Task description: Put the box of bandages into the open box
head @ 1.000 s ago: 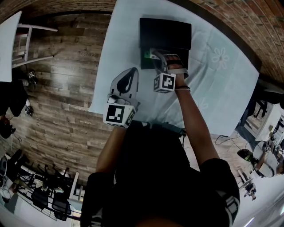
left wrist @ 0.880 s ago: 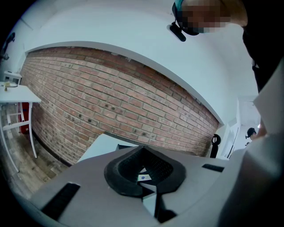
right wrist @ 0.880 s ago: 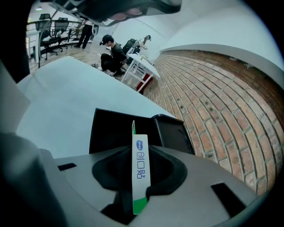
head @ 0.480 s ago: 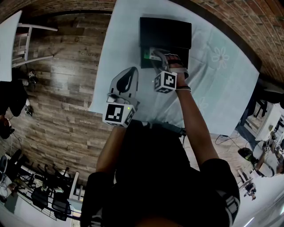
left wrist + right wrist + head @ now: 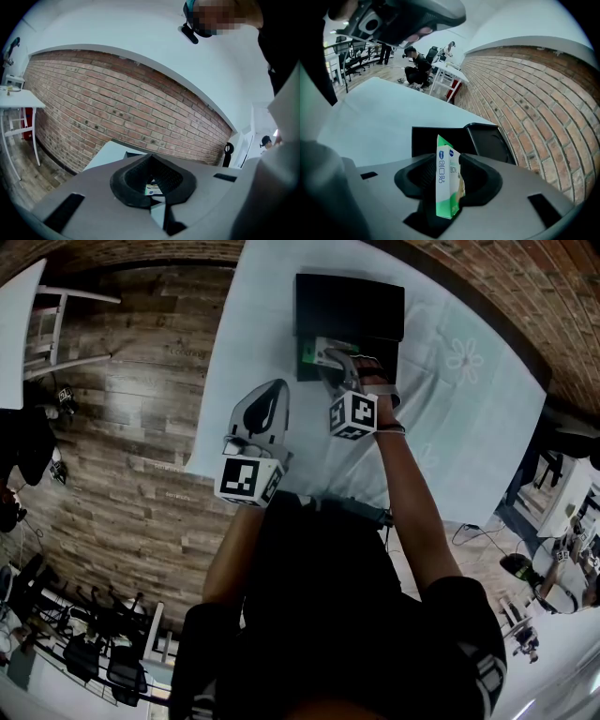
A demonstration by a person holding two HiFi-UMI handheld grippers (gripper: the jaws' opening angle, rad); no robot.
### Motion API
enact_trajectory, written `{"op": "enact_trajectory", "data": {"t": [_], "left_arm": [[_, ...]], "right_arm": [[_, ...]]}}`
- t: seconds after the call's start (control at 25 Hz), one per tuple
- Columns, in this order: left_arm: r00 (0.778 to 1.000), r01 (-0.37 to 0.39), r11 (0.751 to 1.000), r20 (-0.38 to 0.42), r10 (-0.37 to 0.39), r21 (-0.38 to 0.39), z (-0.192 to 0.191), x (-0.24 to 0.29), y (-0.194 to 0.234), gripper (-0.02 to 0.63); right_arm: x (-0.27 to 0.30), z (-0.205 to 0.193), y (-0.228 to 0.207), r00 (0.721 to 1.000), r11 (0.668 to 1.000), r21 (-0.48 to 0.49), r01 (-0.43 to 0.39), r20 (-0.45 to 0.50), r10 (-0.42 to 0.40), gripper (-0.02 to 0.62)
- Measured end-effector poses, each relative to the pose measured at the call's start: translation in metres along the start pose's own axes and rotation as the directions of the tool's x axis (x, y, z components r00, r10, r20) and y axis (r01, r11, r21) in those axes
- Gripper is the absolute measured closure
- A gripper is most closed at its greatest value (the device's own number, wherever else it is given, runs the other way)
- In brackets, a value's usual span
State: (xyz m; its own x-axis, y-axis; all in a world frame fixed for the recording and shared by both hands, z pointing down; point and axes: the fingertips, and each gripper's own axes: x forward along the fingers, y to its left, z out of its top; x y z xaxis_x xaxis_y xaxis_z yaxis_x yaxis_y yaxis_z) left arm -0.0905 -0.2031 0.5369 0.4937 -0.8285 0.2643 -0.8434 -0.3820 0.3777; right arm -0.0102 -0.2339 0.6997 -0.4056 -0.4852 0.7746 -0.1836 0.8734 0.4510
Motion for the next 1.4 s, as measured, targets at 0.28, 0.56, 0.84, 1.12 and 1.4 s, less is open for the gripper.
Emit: {"op": "enact_trajectory", "data": {"t": [0.28,0.56,0.84,1.12,1.4], "left_arm": [[1.0,0.007,1.0,-0.001,-0.007,-0.002,-0.006,-0.005,-0.009,0.574],[1.0,0.016,1.0,0.004,-0.016,0.018,-0.003,-0.013,-0.02,0.574],[1.0,0.021,0.999,0.013,-0.022,0.034,-0.002,-0.026,-0.034,0.574],[0.998,0.041,0.997,0.036,-0.044,0.062,0.004,-0.035,-0.065,0.574],[0.998,0.035,0.996,0.05,-0.039,0.08,0.002,-0.054,-0.098,0.574]], "right_arm": [[-0.011,0.001,0.005,1.0,1.0,0.014,0.006,0.016,-0.006,0.42],[-0.026,0.005,0.007,0.999,0.998,0.055,0.023,0.042,-0.025,0.43],[-0.058,0.011,0.003,0.988,0.981,0.164,0.105,0.092,-0.121,0.538],[-0.11,0.01,0.004,0.963,0.921,0.355,0.161,0.146,-0.225,0.552],[-0.165,0.0,0.013,0.936,0.748,0.655,0.106,0.188,-0.297,0.558]]}}
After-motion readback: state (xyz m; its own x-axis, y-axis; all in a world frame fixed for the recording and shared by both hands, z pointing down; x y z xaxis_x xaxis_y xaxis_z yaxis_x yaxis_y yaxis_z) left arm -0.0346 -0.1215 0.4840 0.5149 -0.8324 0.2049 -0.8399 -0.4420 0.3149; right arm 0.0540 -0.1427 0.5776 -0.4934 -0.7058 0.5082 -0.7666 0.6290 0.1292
